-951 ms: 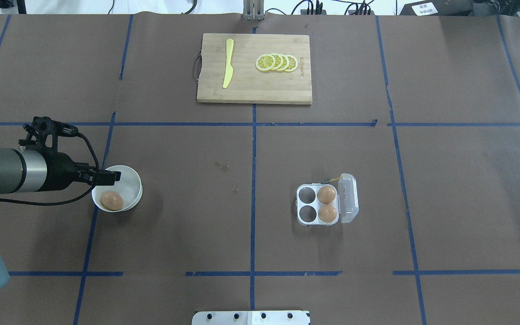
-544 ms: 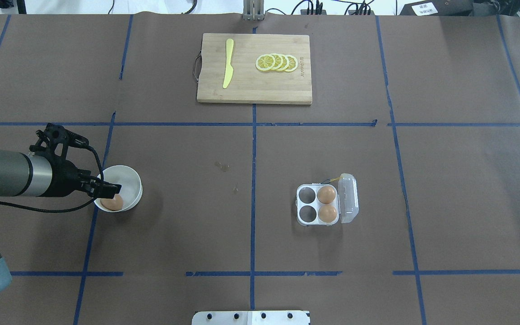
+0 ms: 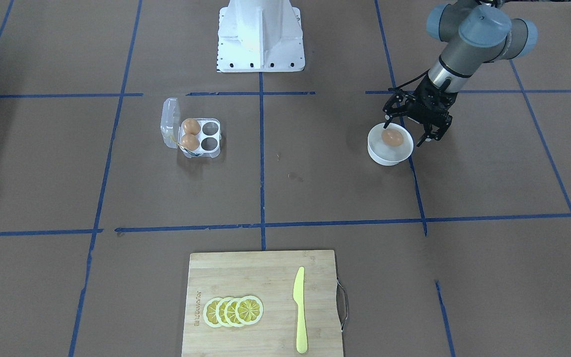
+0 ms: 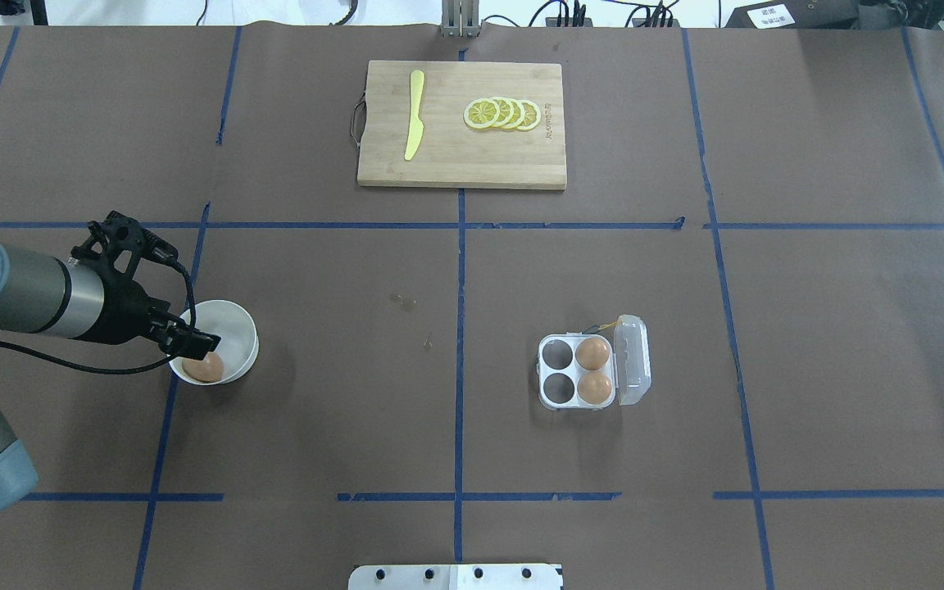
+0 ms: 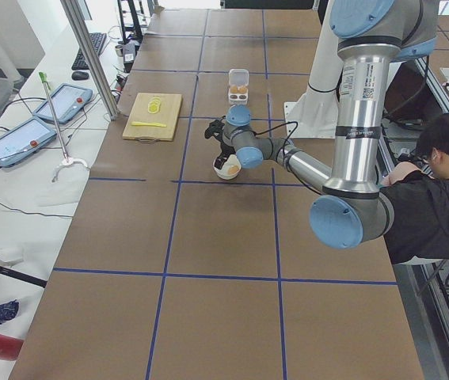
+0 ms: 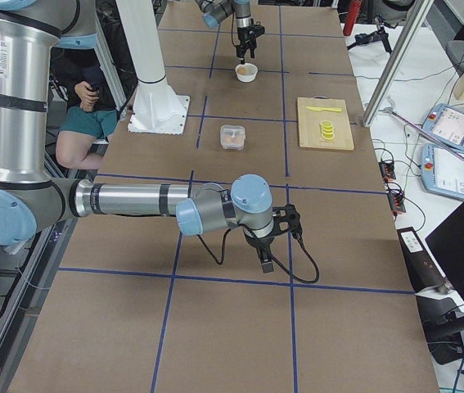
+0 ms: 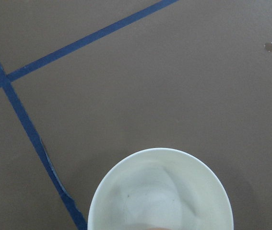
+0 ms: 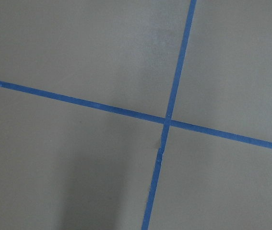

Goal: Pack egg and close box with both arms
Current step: 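Lower the left gripper into the bowl and grasp the brown egg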

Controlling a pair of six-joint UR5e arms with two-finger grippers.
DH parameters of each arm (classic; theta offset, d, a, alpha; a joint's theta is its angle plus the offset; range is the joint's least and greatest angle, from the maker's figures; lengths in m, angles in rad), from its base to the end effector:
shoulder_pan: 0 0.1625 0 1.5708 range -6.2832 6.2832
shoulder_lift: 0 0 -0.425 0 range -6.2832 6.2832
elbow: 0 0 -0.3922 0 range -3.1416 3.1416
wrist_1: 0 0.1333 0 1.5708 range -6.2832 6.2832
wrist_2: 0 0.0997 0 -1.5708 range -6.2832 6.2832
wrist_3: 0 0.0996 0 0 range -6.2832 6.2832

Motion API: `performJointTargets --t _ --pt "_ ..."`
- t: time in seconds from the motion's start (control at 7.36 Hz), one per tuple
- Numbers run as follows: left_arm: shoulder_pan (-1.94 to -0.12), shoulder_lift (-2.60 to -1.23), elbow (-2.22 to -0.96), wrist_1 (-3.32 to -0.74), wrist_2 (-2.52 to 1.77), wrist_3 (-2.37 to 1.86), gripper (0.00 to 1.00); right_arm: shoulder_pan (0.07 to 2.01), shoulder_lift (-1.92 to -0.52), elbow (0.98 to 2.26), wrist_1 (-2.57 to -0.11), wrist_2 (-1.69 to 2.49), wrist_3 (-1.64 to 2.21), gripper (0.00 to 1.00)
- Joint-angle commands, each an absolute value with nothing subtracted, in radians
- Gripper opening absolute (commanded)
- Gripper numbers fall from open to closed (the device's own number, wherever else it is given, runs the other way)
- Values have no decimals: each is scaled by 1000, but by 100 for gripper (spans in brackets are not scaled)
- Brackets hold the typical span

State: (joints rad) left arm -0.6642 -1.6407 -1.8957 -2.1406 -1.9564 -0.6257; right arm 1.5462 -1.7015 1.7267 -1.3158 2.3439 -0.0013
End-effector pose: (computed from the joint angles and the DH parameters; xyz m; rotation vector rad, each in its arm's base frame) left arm 0.3538 -0.3987 0.4063 0.4433 0.9230 0.4420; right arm 0.0526 -0.4536 0.6149 0.2572 -0.7712 -0.1328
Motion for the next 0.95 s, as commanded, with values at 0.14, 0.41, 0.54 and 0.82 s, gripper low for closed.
performJointTargets --t 0.14,0.41,0.54,0.82 --pt "-667 -1667 -1852 -2115 -1951 -623 85 1546 -1707 1729 -1315 2344 -2 100" --pt "-667 -1666 -1855 -2114 -1951 -624 85 1546 -1709 1729 -1315 2344 -3 100" --pt "-667 -1664 -1855 -2114 -1951 -624 85 1546 -1709 1729 -1315 2344 -3 100" --pt "-661 -1664 -1853 -2114 -1951 -626 86 1546 -1713 1729 -1315 2344 -5 100"
